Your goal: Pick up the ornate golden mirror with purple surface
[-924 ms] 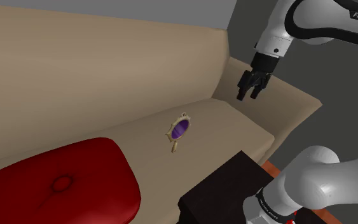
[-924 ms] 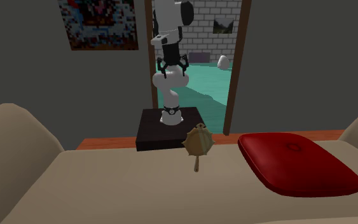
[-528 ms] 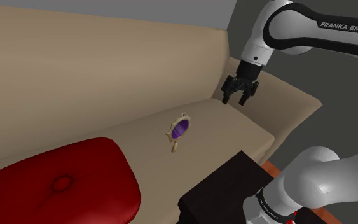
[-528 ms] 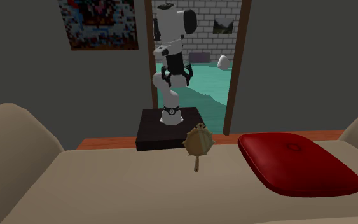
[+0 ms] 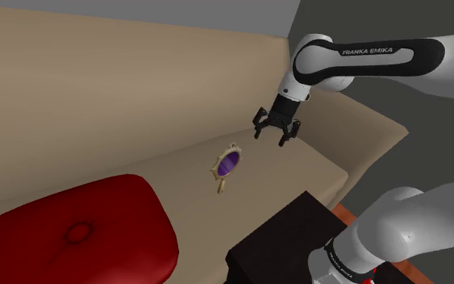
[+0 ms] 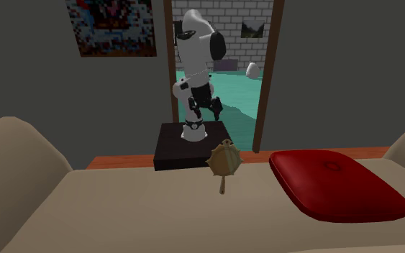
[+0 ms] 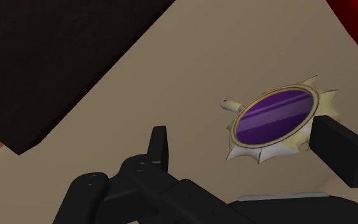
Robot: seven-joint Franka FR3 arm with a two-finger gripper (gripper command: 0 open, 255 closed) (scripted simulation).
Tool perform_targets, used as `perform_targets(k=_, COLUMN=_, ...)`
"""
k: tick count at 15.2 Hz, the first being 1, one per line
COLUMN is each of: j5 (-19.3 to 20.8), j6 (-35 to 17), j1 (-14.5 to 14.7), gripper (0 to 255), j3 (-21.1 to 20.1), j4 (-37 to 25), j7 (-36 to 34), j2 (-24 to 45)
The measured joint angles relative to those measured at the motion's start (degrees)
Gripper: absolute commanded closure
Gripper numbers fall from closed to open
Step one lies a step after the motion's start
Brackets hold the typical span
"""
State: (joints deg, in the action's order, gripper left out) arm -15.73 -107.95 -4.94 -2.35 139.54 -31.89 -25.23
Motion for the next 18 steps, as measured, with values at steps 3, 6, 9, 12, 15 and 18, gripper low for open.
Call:
perform_targets(k=3, j5=-2.51, j6=-5.82, j1=-0.98, gripper=0, j3=-0.86, j4=-0.31, j7=-6.12, j2=5.88)
perform_targets(k=6, j5=-5.01, j6=-11.38, j1=-1.8, gripper=0, j3=-1.41, j4=-0.69, j7=-11.96, j2=11.4)
perform_targets(k=9, j5=-7.57, j6=-16.85, j1=-2.44, gripper=0, j3=-1.59, j4=-1.37, j7=-17.28, j2=17.12)
perform_targets(k=12, j5=-10.29, j6=-22.25, j1=-2.86, gripper=0, j3=-1.47, j4=-1.96, j7=-21.3, j2=22.73)
perform_targets(k=15, j5=-11.51, j6=-24.87, j1=-2.78, gripper=0, j3=-1.55, j4=-1.92, j7=-21.66, j2=25.25)
perform_targets(k=18, j5=-12.41, j6=-26.85, j1=-2.7, gripper=0, j3=-1.64, j4=-1.27, j7=-20.75, j2=26.69)
